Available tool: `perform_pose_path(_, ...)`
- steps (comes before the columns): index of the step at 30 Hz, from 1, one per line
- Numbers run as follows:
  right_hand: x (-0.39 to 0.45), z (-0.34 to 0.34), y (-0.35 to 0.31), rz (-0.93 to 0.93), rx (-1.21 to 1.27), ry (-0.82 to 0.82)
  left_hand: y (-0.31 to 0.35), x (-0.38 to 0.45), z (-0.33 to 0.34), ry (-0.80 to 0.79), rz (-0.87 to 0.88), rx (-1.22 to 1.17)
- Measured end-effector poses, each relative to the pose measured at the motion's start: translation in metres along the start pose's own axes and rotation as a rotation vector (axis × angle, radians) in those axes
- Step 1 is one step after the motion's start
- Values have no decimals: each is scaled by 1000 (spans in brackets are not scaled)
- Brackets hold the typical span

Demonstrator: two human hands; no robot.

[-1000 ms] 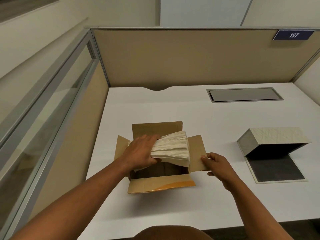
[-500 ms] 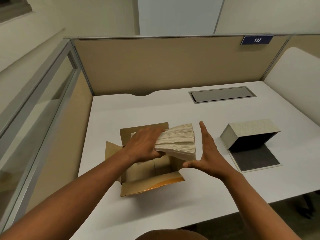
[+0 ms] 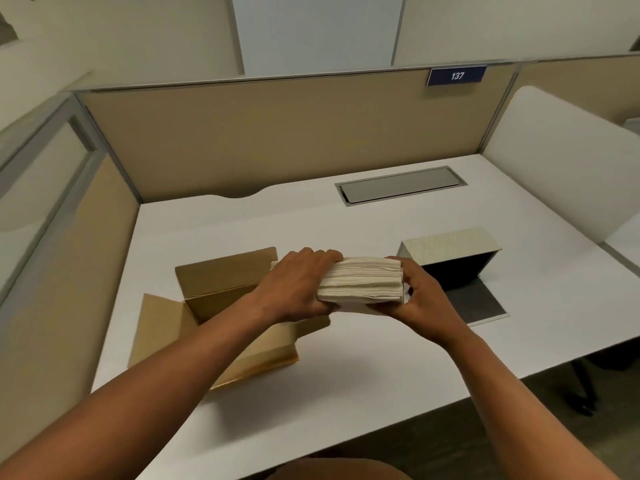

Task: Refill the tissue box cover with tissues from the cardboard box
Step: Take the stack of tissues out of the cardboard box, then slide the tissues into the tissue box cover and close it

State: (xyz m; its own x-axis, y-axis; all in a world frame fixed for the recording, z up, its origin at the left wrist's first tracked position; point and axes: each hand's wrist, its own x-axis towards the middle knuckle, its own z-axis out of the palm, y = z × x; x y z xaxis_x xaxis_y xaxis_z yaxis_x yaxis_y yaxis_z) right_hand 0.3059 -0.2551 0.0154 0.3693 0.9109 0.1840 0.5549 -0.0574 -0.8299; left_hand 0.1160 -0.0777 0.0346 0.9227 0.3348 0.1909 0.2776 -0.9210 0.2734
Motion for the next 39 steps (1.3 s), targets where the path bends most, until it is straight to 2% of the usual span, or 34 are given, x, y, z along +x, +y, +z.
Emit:
perform_pose_path(6,-18,-58,30,-22,18,8,50,33,25,-50,-97,-18)
perform_pose_path(12,-32,-115,57,-49,18,23,81,65,43,-70,-45,-1)
perform_pose_path(18,-44,-157,82,10,53,53,87,82,51,-140,-164,-321)
perform_pose_path(21,-45,-170,90,61,83,92,91,90,61,-75,-272,-556)
perform_pose_path(26,-41,-183,111,212,155,92,105,105,96,91,-436,-1033)
perform_pose_path(30,-35,-188,138,368,263,52,117,118,132,153,-601,-1261)
perform_pose_path(35,-30,-187,165,605,348,8,128,132,174,1,-920,-1456)
perform_pose_path(39,-27,-185,179,800,446,-69,135,137,188,-101,-1055,-1516)
